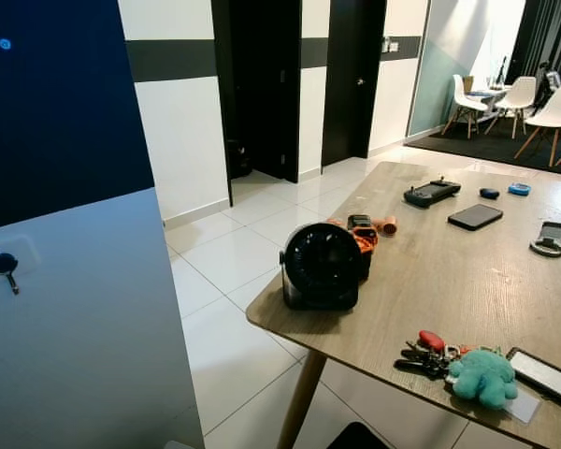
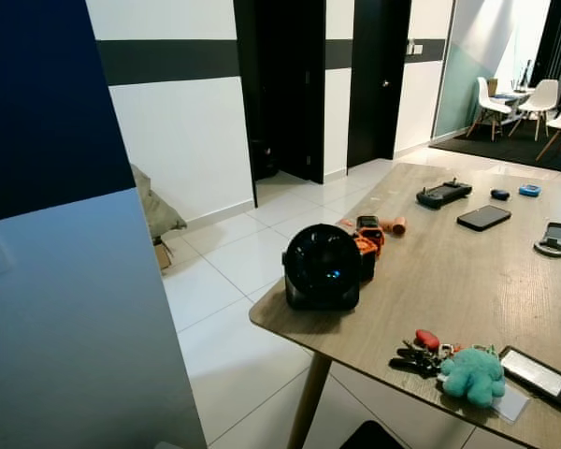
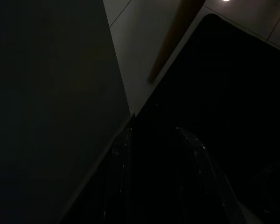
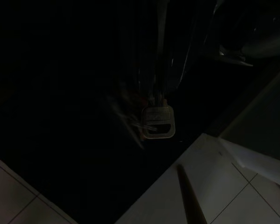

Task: Hang keys on a hook

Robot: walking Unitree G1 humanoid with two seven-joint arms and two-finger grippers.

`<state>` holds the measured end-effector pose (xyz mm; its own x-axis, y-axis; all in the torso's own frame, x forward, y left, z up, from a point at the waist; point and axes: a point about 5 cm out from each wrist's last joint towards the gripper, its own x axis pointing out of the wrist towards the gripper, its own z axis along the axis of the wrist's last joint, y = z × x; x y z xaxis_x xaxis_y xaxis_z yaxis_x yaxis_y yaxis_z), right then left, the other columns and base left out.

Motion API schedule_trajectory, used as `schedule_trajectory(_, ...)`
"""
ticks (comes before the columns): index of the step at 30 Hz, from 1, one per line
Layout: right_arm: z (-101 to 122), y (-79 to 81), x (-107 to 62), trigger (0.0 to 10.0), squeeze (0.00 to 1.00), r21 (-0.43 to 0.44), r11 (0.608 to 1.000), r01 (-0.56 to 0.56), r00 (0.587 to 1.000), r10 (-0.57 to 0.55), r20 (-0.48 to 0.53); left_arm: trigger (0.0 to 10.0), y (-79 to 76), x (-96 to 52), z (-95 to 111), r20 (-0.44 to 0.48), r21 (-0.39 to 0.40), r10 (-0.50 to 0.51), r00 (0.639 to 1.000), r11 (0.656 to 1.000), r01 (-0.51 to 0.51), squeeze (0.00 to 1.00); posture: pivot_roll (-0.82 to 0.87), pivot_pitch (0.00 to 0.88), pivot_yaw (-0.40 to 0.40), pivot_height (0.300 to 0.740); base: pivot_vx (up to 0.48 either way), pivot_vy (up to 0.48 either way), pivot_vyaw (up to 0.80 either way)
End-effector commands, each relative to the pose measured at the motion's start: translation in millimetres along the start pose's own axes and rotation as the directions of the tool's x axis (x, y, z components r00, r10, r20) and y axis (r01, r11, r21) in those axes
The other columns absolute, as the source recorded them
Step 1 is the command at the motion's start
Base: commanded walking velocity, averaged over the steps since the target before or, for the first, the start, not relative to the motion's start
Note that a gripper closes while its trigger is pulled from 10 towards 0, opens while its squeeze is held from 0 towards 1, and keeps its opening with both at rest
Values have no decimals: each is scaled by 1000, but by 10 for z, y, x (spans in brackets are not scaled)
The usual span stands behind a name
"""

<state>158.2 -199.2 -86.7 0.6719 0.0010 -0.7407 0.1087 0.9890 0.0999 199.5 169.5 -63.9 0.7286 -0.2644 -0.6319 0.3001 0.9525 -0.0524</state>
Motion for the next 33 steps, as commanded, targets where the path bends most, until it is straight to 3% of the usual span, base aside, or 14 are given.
schedule_trajectory(1, -4, 32, 9, 10000, 0, -4, 1000, -9, 1000, 9, -9, 10000, 24, -11, -17, -9, -14, 8, 1000, 1000, -8, 0, 28, 15, 26, 740, -274, 0, 0)
schedule_trajectory(33, 21, 71, 26, 10000, 0, 10, 1000, -11, 1000, 11, -1, 10000, 50, 5, 41, 2, -16, 7, 1000, 1000, -7, 0, 40, 42, 35, 740, -324, 0, 0)
